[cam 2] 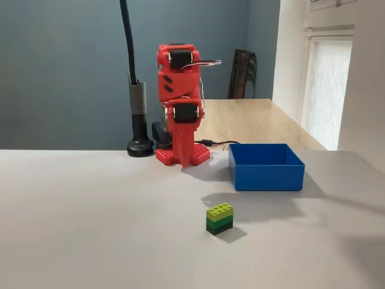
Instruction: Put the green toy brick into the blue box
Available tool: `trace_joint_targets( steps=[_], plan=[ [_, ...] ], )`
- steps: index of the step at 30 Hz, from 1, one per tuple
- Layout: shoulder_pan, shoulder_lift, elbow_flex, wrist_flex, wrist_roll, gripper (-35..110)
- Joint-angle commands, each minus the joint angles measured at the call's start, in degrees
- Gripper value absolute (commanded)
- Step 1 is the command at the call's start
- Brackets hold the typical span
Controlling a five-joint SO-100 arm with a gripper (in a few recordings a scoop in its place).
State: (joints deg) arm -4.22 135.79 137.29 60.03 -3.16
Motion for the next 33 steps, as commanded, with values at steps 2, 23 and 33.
trace_joint_targets(
  steps=[2,23,33],
  plan=[
    [-2.5,-12.7,-14.5,-1.2,-5.5,3],
    [-7.4,-47.2,-44.8,1.8,-12.0,30],
    [-7.4,-56.9,-48.7,3.2,-12.3,28]
  ],
)
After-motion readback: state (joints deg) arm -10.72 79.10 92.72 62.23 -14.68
